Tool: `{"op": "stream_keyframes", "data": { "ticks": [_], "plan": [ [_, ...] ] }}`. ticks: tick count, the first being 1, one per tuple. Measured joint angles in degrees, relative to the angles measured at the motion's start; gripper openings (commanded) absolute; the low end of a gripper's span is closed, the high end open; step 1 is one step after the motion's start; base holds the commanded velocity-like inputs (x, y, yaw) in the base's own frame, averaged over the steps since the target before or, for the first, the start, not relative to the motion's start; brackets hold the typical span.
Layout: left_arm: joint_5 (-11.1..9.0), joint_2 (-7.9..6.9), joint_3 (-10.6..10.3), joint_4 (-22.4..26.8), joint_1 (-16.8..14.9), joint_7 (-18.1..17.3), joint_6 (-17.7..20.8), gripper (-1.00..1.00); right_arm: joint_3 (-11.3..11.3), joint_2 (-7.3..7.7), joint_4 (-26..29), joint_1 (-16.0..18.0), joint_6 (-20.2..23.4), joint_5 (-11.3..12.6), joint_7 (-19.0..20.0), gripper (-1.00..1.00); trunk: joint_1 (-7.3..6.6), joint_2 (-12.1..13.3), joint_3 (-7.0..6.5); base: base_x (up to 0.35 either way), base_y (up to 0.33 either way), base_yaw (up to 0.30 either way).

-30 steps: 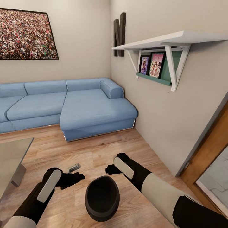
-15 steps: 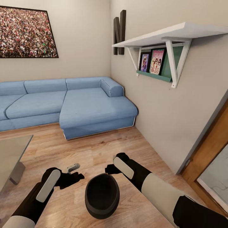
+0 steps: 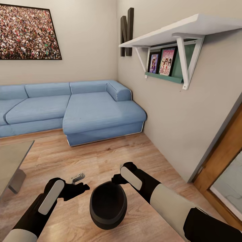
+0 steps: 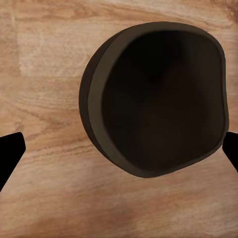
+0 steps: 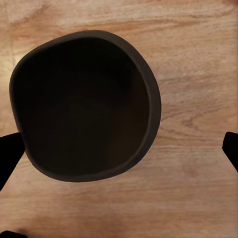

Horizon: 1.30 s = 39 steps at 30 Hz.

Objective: Place each of the two pumpkins and all three candles from the living room inside a cabinet in the living room (use any cabinet), then make sure every cabinet is closed, and position the cauldron so it is next to a table in the living room.

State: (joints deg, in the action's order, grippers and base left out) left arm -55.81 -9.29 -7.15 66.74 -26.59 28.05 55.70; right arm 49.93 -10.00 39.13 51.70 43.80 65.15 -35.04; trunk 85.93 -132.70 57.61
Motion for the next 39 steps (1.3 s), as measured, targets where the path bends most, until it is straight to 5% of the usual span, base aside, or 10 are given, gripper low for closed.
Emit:
{"op": "stream_keyframes", "data": {
  "ticks": [26,33,39],
  "plan": [
    [-0.03,0.23,-0.04,0.0,0.0,0.0,-0.07,1.0,0.0,0.0,0.12,0.0,-0.47,-0.19,-0.09,1.0,5.71,-10.43,4.67,0.0,0.0,0.056],
    [-0.15,0.21,0.04,0.0,0.0,-0.22,-1.63,1.0,0.0,0.0,0.12,0.0,-0.5,-0.13,0.0,1.0,5.94,-10.61,6.21,0.0,0.0,0.017],
    [0.47,-0.03,0.2,-0.08,-0.01,-7.09,-2.79,1.0,0.0,0.0,0.12,0.0,-0.49,-0.14,0.01,1.0,6.09,-10.69,7.54,0.0,0.0,0.001]
  ]
}}
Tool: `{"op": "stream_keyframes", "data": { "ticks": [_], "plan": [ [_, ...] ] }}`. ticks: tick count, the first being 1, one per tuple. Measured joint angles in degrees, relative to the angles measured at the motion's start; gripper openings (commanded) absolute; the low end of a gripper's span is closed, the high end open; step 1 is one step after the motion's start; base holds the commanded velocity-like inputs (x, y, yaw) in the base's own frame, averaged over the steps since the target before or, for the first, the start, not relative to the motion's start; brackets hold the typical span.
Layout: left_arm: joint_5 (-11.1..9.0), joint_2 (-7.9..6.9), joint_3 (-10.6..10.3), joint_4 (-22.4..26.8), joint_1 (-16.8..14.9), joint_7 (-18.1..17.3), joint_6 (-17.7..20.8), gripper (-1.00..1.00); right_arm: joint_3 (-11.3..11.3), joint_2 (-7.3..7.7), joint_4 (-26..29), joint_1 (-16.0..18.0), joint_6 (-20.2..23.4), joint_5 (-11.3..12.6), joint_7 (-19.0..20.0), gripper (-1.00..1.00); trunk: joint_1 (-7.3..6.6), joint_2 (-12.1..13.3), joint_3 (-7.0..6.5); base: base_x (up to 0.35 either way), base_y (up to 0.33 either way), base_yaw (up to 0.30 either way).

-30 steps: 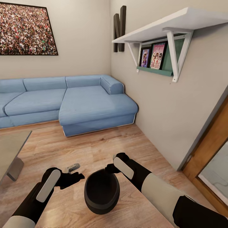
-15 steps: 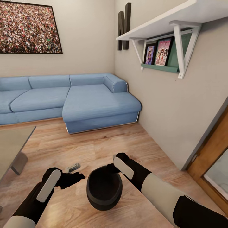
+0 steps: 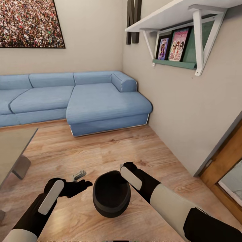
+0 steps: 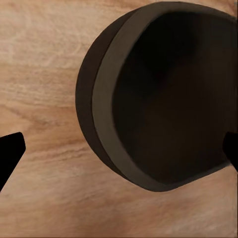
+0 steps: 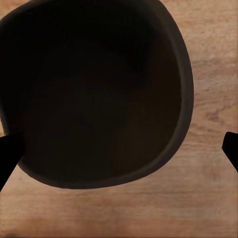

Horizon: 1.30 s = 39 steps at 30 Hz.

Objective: Place each of the two pumpkins and all three candles from the living room inside a cabinet in the living room (use any cabinet), then make sure every cabinet is closed, and position the cauldron so it is next to a table in the living room.

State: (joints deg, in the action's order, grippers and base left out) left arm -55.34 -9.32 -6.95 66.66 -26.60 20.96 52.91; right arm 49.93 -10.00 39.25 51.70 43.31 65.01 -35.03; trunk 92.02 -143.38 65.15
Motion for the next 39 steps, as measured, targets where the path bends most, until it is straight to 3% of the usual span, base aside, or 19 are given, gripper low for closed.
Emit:
{"op": "stream_keyframes", "data": {
  "ticks": [4,13,19,27,39],
  "plan": [
    [0.18,-0.18,0.04,-0.07,0.0,-3.23,-2.46,1.0,0.0,0.0,0.23,0.0,-0.01,0.04,0.01,1.0,0.1,-0.05,0.89,0.0,0.0,0.0],
    [0.21,1.23,-0.37,0.04,0.0,-3.69,-3.77,1.0,0.01,0.0,1.64,0.0,0.02,-0.06,0.0,1.0,0.34,-0.18,2.88,0.0,0.0,0.0],
    [0.19,1.39,-0.4,0.11,0.0,-3.77,-3.82,1.0,-0.05,0.0,1.65,0.0,0.03,-0.14,-0.07,1.0,0.49,-0.26,4.21,0.0,0.0,0.0],
    [0.13,1.46,-0.37,0.16,0.0,-3.86,-3.81,1.0,-0.29,0.0,1.11,0.0,-0.21,-0.1,-0.07,1.0,0.49,-0.26,4.22,0.0,0.0,0.0],
    [0.13,1.38,-0.31,0.16,0.0,-3.87,-3.82,1.0,-0.42,0.0,0.71,0.0,-4.51,0.05,-0.12,1.0,0.49,-0.26,4.22,0.0,0.0,0.0]
  ]
}}
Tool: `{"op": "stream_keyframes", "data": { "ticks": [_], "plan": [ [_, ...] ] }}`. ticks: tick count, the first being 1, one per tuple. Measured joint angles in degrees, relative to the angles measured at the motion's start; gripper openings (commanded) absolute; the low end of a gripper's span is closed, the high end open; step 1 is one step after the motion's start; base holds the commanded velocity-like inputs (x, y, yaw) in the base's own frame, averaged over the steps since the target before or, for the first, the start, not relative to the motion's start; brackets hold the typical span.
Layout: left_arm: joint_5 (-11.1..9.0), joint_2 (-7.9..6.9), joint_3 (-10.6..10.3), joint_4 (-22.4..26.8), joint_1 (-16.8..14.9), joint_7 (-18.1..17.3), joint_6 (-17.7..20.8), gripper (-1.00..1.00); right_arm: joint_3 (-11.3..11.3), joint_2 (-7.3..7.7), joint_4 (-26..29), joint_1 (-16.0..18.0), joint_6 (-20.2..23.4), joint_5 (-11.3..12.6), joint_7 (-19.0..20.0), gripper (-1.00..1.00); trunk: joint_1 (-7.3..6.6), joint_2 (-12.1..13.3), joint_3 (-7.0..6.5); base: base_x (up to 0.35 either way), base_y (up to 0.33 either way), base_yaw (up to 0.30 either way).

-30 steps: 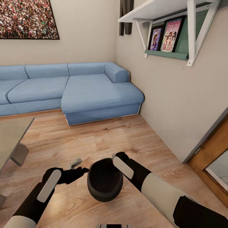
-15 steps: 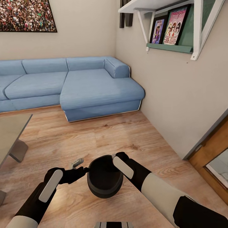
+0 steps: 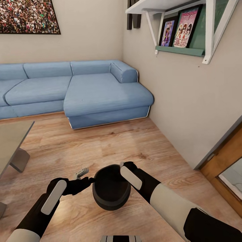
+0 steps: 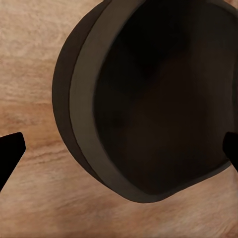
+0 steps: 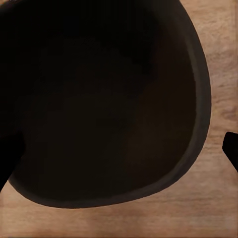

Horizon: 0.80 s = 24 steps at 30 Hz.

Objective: Place each of the two pumpkins and all three candles from the living room inside a cabinet in the living room (use any cabinet), then make sure every cabinet is closed, and position the cauldron so it is next to a table in the living room.

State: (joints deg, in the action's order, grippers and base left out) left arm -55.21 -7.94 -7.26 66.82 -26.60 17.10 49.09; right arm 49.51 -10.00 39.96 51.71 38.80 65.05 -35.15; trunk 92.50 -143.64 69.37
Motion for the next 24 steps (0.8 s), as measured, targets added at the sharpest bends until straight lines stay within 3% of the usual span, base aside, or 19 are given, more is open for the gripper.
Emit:
{"op": "stream_keyframes", "data": {
  "ticks": [13,24],
  "plan": [
    [0.04,0.05,-0.09,0.0,0.0,0.0,0.0,1.0,-0.29,0.0,-0.24,0.0,-0.36,0.06,-0.1,1.0,0.0,0.0,0.0,0.0,0.0,0.0],
    [0.09,0.0,-0.09,-0.08,0.0,0.0,0.0,1.0,-0.34,0.0,-0.34,0.0,-3.78,0.21,-0.35,1.0,0.0,0.0,0.0,0.0,0.0,0.0]
  ]
}}
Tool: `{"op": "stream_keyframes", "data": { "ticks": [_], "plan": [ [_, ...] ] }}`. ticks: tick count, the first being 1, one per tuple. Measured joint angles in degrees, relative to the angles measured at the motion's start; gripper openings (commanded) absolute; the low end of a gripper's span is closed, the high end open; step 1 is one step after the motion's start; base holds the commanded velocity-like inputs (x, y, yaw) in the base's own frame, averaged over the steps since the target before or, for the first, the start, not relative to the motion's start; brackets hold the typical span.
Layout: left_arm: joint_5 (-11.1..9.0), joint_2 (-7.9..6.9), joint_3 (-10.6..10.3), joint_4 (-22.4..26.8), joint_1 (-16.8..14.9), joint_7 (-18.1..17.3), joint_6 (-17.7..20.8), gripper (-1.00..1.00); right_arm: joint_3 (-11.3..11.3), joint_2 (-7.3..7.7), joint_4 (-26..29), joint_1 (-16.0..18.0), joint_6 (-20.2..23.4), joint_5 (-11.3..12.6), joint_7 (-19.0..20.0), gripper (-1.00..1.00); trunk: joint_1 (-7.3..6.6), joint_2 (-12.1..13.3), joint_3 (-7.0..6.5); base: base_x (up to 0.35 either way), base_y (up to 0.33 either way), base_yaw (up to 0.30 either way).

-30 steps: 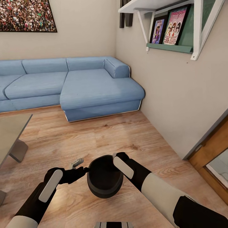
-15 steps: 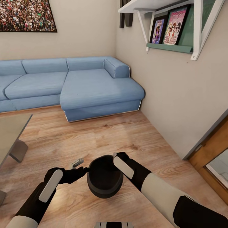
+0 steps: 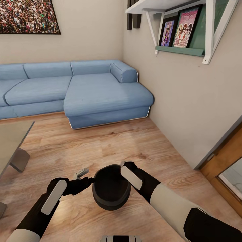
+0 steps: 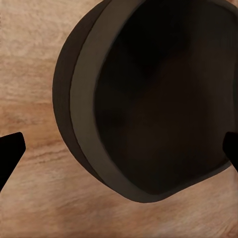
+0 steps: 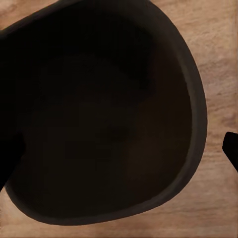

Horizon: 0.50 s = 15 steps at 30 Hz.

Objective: Place each of the two pumpkins and all three candles from the living room inside a cabinet in the living room (use any cabinet), then make sure every cabinet is closed, and position the cauldron so it is next to a table in the living room.

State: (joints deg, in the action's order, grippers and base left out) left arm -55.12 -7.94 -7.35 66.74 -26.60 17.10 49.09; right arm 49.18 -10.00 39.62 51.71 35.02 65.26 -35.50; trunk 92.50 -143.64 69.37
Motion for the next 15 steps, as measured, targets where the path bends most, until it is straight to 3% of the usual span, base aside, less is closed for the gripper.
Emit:
{"op": "stream_keyframes", "data": {
  "ticks": [15],
  "plan": [
    [0.0,0.0,0.09,-0.01,0.0,0.0,0.0,1.0,-0.18,0.0,-8.29,-0.01,0.54,0.22,0.17,1.0,0.0,0.0,0.0,0.0,0.0,0.0]
  ]
}}
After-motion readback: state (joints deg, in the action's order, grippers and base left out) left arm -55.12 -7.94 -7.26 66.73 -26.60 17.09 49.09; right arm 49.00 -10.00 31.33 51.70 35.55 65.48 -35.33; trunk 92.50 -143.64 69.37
